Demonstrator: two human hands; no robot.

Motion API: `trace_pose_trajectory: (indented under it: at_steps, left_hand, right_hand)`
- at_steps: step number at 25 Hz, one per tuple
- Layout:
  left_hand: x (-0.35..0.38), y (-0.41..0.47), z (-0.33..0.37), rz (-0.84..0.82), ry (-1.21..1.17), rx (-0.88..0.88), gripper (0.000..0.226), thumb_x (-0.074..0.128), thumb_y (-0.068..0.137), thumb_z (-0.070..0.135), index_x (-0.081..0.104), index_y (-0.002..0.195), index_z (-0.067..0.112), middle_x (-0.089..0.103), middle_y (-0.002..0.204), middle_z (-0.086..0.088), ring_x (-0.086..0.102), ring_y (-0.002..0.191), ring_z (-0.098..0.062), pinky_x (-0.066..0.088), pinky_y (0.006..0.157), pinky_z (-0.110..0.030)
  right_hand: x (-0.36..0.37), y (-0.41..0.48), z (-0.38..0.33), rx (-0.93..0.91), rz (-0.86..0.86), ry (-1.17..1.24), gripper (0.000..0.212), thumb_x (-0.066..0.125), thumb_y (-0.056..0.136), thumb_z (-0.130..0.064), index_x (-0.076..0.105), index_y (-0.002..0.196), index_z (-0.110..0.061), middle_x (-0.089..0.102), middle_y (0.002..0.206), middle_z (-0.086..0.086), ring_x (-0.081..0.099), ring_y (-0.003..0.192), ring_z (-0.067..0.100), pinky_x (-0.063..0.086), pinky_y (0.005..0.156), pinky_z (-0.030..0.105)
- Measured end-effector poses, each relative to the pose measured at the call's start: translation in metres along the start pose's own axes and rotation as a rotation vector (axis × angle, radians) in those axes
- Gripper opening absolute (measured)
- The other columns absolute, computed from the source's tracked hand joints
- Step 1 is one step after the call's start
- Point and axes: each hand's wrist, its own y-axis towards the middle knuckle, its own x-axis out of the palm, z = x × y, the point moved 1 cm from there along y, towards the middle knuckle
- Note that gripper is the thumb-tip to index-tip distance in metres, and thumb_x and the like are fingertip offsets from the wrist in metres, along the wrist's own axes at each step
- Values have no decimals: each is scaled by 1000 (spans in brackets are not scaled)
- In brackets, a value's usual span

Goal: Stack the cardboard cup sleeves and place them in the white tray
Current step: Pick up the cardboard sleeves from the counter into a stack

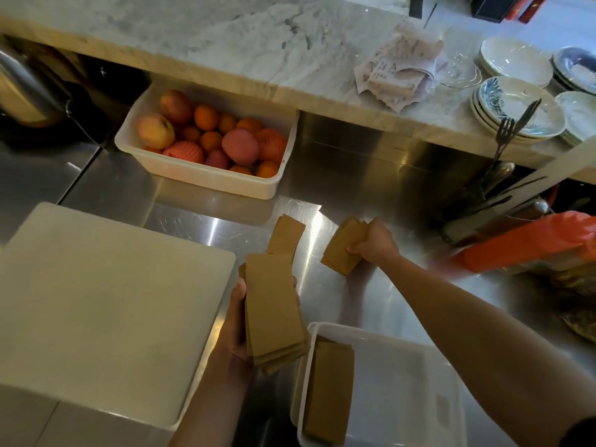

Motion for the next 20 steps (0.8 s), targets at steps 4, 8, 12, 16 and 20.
trace_pose_trajectory:
  at_steps: [4, 8, 12, 16, 20]
  left_hand:
    - [-9, -1, -4, -13, -39, -38, 91, 85, 65, 53, 37, 131, 12, 64, 113, -14, 65, 102, -28, 52, 92, -44]
    - [-16, -1, -8, -70, 3, -69, 87, 74, 74, 60, 32, 135, 14, 61, 121, -10, 60, 111, -25, 48, 99, -41]
    - [-22, 3, -7, -66, 57, -55, 87, 66, 80, 66, 28, 140, 15, 58, 127, -10, 58, 115, -26, 45, 101, -43]
    - [-15, 0, -2, 35, 61, -44, 99, 76, 73, 62, 23, 142, 16, 62, 122, -13, 65, 108, -29, 53, 92, -47]
    - [2, -6, -1, -79, 9, 39, 111, 59, 84, 68, 16, 135, -21, 42, 133, -45, 45, 125, -53, 28, 115, -48]
  right_hand:
    - [1, -6, 7, 12, -47, 126, 80, 80, 75, -31, 30, 136, -13, 50, 129, 9, 53, 108, 27, 46, 78, 33]
    - [-9, -20, 11, 28, -140, 305, 63, 71, 85, -23, 36, 137, -14, 47, 134, 10, 49, 107, 23, 49, 88, 39]
    - [-46, -57, -9, -42, -222, 466, 61, 65, 91, -23, 33, 142, -13, 45, 135, 7, 52, 110, 25, 52, 84, 36]
    - [-98, -114, -47, -170, -203, 521, 54, 66, 89, -25, 38, 136, -22, 49, 121, -5, 55, 107, 20, 53, 73, 25]
    - [-131, -172, -84, -348, -325, 524, 49, 68, 88, -18, 43, 129, -25, 53, 121, -3, 56, 110, 18, 54, 85, 33]
